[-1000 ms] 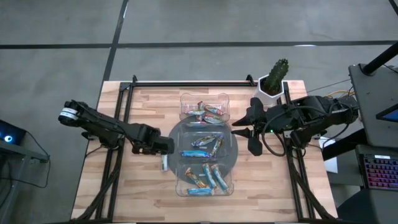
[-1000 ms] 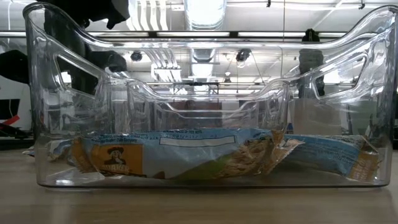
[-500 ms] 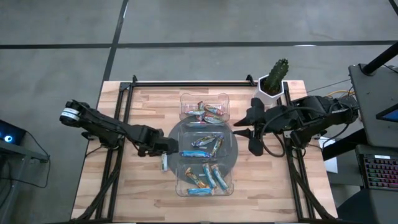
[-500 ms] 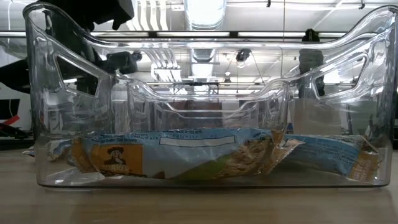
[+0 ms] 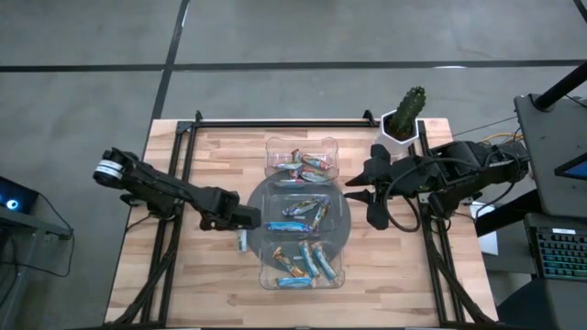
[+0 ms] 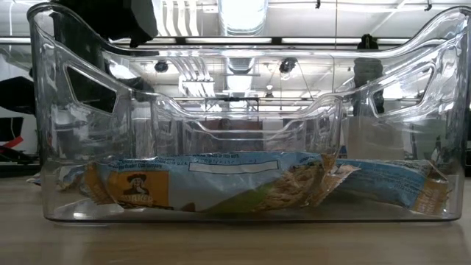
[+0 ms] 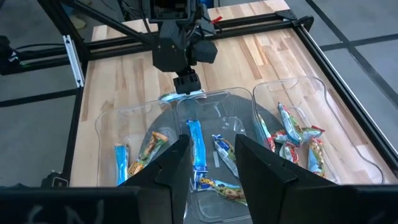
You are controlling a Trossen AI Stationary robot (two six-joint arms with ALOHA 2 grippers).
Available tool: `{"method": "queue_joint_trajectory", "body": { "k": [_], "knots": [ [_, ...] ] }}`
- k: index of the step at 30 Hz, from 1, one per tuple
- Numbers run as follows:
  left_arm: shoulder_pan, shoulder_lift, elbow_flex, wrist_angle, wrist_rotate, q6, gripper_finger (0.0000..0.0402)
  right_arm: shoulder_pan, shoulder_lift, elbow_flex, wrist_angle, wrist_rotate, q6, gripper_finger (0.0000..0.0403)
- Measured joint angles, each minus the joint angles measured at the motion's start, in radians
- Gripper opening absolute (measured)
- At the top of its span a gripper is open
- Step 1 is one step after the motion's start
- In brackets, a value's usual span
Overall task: Pick and place Granola Bars by type
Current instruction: Put the yellow granola bar into the bottom transparent bin
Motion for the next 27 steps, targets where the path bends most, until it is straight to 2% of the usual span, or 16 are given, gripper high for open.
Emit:
{"method": "queue_joint_trajectory", "body": {
  "k": [10,17,22,27],
  "knots": [
    [-0.008,-0.020,-0.056,0.034,-0.004,0.093,0.0188,0.000,0.000,0.000,-0.006,0.001,0.000,0.0118],
    [-0.009,-0.121,-0.071,0.083,-0.078,0.155,0.0188,0.000,0.000,0.000,-0.008,0.002,0.000,0.0118],
    [-0.013,-0.223,-0.142,0.110,-0.087,0.180,0.0188,0.000,0.000,0.000,-0.008,0.002,0.000,0.0118],
    [-0.021,-0.337,-0.269,0.298,-0.087,0.155,0.0188,0.000,0.000,0.000,-0.007,0.004,0.000,0.0118]
  ]
}}
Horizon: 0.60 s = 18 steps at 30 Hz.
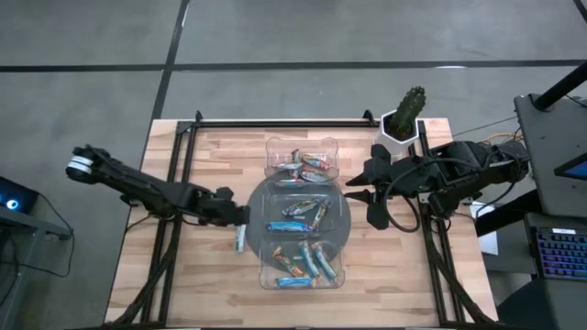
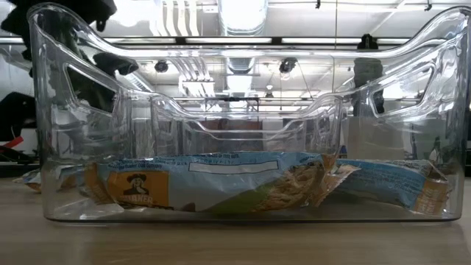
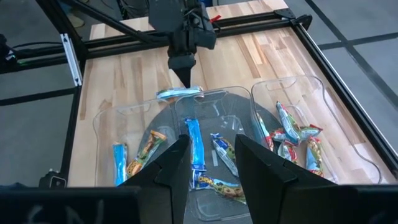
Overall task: Pick and place Granola Bars by type
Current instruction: Put the yellow granola bar into the bottom transparent bin
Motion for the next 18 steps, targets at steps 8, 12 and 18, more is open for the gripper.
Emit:
{"method": "queue_joint_trajectory", "body": {
  "k": [8,12,18],
  "knots": [
    [-0.008,-0.050,-0.092,0.107,0.015,-0.049,0.0188,-0.001,0.000,0.000,0.001,0.021,0.005,0.0118],
    [-0.010,-0.048,-0.091,0.109,0.027,-0.066,0.0188,-0.001,0.000,0.000,0.000,0.042,0.008,0.0118],
    [-0.014,-0.020,-0.077,0.083,0.045,-0.092,0.0188,-0.005,0.000,0.000,-0.001,0.043,0.008,0.0118]
  ]
}}
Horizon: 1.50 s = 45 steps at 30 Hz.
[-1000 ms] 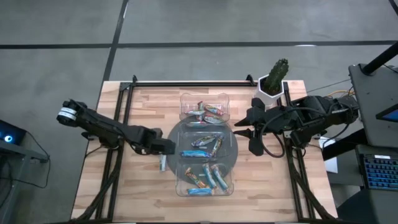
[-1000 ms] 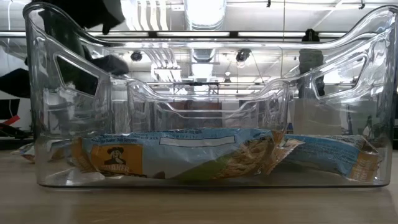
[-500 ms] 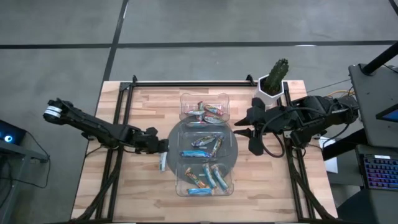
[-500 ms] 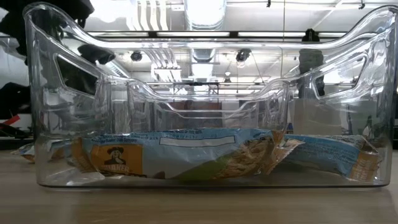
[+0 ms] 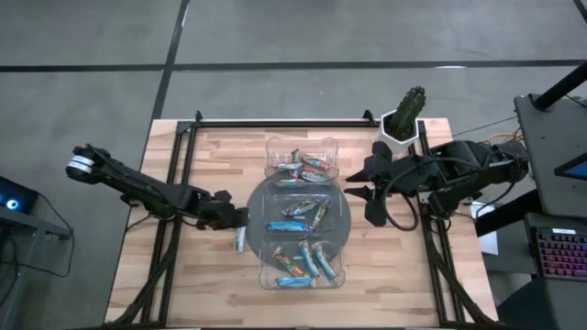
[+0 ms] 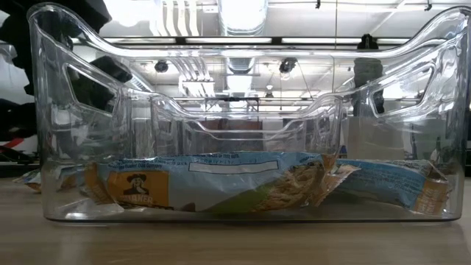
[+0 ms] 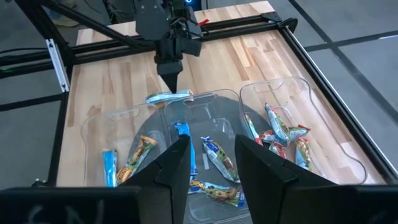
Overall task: Pick and place Granola Bars by type
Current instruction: Put the yellow granola bar into the bottom transparent bin
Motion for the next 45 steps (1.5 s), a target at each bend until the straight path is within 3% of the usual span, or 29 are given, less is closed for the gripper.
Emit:
{"method": "queue_joint_trajectory", "body": {
  "k": [27,45],
  "knots": [
    [0.000,0.248,0.083,-0.024,0.036,0.018,0.0186,-0.010,0.000,0.000,-0.005,-0.001,0.000,0.0098],
    [0.000,0.263,0.133,-0.120,0.071,0.085,0.0091,-0.010,0.000,0.000,-0.004,-0.003,0.000,0.0077]
  ]
}}
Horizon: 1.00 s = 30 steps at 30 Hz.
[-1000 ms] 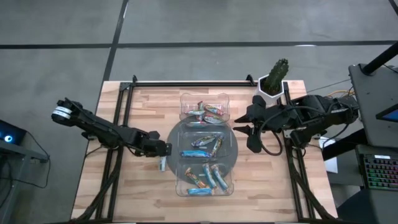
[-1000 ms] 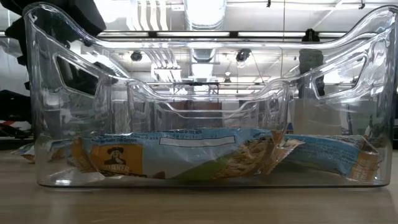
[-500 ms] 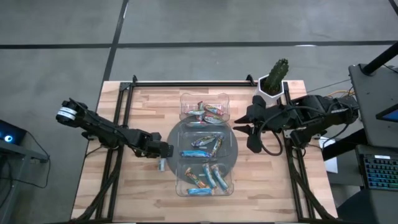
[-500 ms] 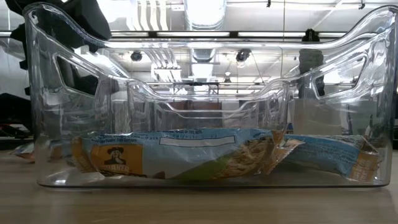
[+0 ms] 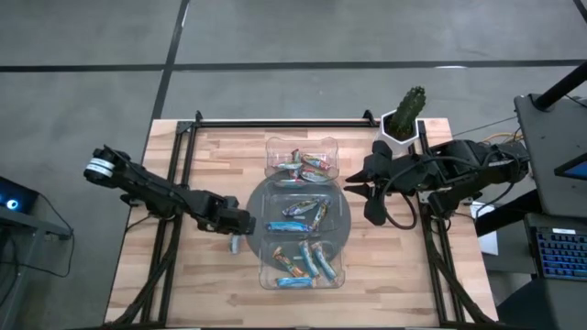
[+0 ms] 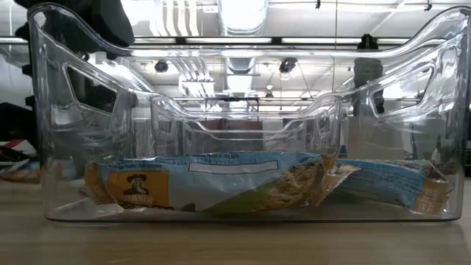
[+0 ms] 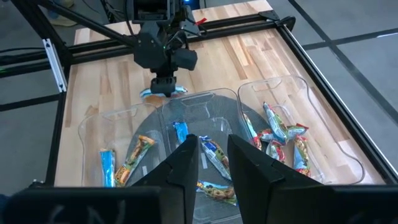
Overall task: Pick and place Granola Bars by type
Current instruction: Put the yellow granola bar into the bottom transparent bin
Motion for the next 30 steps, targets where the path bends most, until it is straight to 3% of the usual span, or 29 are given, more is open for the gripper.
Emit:
{"method": "queue_joint_trajectory", "body": {
  "k": [14,22,30],
  "knots": [
    [0.002,-0.105,0.227,-0.337,-0.028,0.139,0.0088,0.001,0.000,0.000,0.000,0.000,-0.002,0.0071],
    [0.000,-0.147,0.451,-0.310,-0.098,0.323,0.0088,0.001,-0.001,0.000,0.000,0.000,-0.008,0.0076],
    [0.000,-0.101,0.648,-0.161,-0.190,0.727,0.0088,0.001,-0.005,0.000,0.000,-0.037,-0.026,0.0079]
  ]
}}
